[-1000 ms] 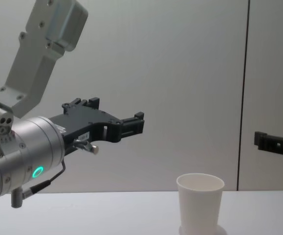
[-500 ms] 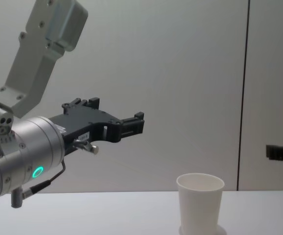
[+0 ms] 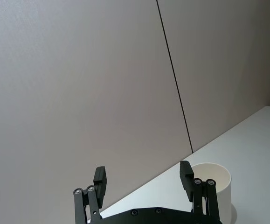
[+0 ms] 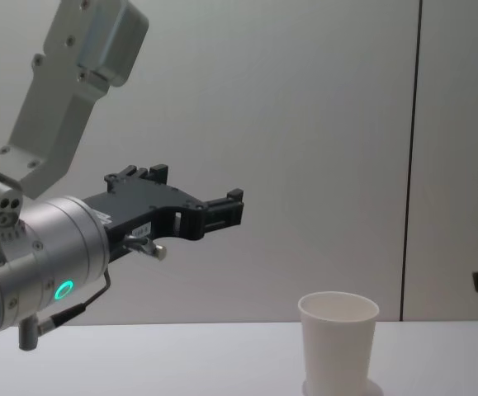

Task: Place the pen into the pen holder.

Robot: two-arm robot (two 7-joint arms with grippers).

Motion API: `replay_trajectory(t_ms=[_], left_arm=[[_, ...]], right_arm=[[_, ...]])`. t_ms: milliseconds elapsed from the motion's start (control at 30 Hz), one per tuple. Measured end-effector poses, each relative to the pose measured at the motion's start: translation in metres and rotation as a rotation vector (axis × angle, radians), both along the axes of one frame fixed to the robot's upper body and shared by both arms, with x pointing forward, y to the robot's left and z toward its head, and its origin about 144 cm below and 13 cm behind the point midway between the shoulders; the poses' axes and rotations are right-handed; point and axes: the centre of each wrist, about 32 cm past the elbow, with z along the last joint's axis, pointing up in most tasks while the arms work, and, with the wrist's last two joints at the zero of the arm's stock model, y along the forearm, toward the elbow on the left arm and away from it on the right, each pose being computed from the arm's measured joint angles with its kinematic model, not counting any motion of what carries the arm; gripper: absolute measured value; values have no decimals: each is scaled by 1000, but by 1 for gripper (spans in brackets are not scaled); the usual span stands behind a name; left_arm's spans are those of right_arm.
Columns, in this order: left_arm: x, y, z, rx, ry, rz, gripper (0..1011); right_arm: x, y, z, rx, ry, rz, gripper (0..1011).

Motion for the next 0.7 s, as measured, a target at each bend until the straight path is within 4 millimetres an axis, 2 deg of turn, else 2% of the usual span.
replay_trajectory(t_ms=[700], left_arm=[[0, 0, 0, 0, 0, 0, 1000]], right_arm=[[31, -9, 3, -86, 203, -90, 1002]])
